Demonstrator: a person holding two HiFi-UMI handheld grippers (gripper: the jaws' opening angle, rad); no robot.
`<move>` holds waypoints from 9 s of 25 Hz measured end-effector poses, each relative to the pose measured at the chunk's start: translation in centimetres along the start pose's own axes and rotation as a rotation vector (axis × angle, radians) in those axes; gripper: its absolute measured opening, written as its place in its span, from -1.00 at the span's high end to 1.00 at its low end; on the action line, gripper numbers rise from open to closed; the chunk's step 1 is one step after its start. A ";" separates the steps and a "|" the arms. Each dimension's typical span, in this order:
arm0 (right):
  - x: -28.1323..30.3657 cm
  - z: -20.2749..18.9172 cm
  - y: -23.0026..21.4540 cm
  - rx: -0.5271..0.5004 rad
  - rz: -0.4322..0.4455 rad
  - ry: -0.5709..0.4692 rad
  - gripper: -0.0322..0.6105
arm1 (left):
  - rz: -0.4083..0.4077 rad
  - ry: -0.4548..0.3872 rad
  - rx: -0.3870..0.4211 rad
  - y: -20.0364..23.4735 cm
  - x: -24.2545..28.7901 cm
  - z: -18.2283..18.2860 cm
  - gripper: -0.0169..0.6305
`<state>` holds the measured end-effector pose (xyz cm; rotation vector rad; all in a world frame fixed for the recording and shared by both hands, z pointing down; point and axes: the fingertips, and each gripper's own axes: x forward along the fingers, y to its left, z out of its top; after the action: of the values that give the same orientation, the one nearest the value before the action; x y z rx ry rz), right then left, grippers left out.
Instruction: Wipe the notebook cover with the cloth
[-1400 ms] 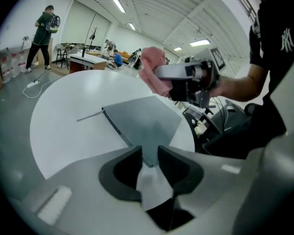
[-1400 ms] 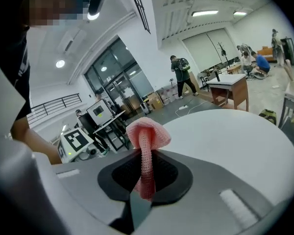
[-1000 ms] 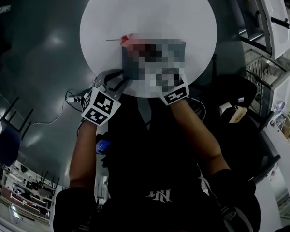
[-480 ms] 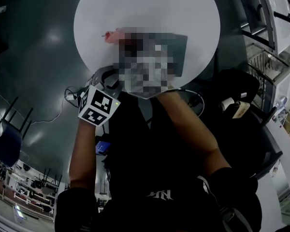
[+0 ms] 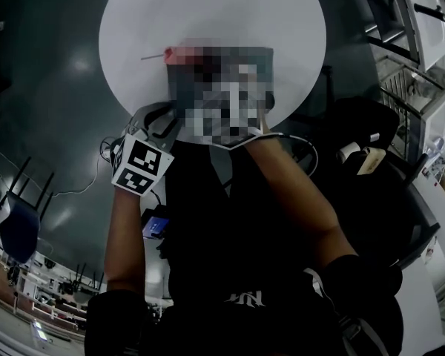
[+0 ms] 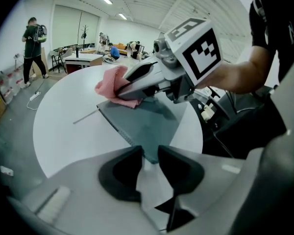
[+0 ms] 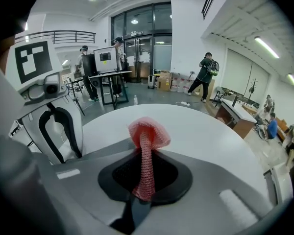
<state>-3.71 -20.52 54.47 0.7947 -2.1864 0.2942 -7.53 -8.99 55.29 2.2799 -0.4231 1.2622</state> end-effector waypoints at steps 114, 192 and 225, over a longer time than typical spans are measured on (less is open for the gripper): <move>-6.7 -1.2 1.4 0.319 0.000 -0.091 0.81 | 0.063 0.014 0.007 -0.3 0.2 -0.1 0.60; -2.1 -1.4 9.2 0.134 0.171 -0.006 0.81 | 0.099 -0.013 -0.014 -0.5 0.5 -0.2 0.64; -12.7 -14.8 -1.2 0.176 -0.064 0.142 0.81 | 0.109 0.047 -0.020 -0.9 0.4 0.3 0.63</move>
<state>12.25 -9.25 54.93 0.9096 -2.0176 0.5006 -6.61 -8.42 55.26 2.2316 -0.5472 1.3560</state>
